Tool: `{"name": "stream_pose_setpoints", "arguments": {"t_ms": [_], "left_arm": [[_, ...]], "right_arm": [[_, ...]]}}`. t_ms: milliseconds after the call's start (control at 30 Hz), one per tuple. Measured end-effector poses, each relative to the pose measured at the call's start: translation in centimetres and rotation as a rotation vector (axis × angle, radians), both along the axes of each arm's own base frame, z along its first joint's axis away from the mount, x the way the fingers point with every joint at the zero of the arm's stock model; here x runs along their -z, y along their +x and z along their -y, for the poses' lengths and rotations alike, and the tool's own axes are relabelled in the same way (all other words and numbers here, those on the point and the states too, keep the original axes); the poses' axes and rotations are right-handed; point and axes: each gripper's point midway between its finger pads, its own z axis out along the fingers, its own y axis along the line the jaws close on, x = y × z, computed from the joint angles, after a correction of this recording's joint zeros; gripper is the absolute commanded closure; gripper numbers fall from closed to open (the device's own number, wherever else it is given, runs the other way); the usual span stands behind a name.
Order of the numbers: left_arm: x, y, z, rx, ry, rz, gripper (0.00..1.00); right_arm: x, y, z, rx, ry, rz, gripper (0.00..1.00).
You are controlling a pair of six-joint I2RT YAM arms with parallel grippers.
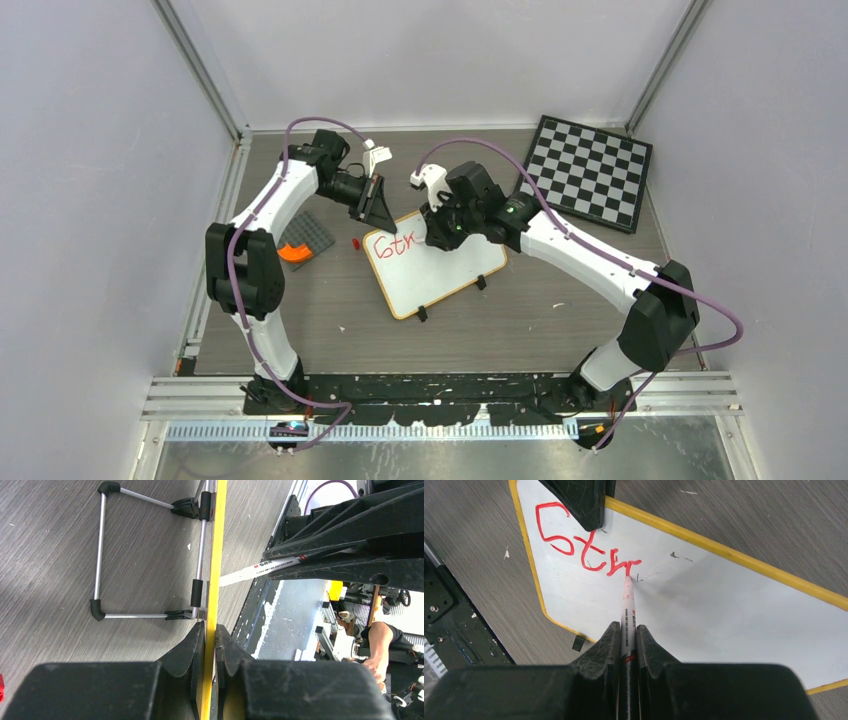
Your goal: Write a sentence on the whiteboard
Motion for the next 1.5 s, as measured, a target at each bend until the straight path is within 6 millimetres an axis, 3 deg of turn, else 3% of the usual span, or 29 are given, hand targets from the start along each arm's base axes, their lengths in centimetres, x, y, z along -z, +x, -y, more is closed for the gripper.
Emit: {"name": "stream_pose_setpoints", "arguments": {"t_ms": [333, 767, 1500], "left_arm": [[0.0, 0.0, 0.0, 0.003, 0.000, 0.005, 1.00], [0.0, 0.0, 0.0, 0.003, -0.001, 0.004, 1.00], [-0.1, -0.2, 0.0, 0.005, -0.004, -0.003, 1.00]], "right_arm": [[0.6, -0.1, 0.8, 0.001, -0.044, 0.000, 1.00], [-1.0, 1.3, 1.3, 0.050, -0.048, 0.047, 1.00], [-1.5, 0.6, -0.5, 0.008, -0.029, 0.059, 1.00]]}}
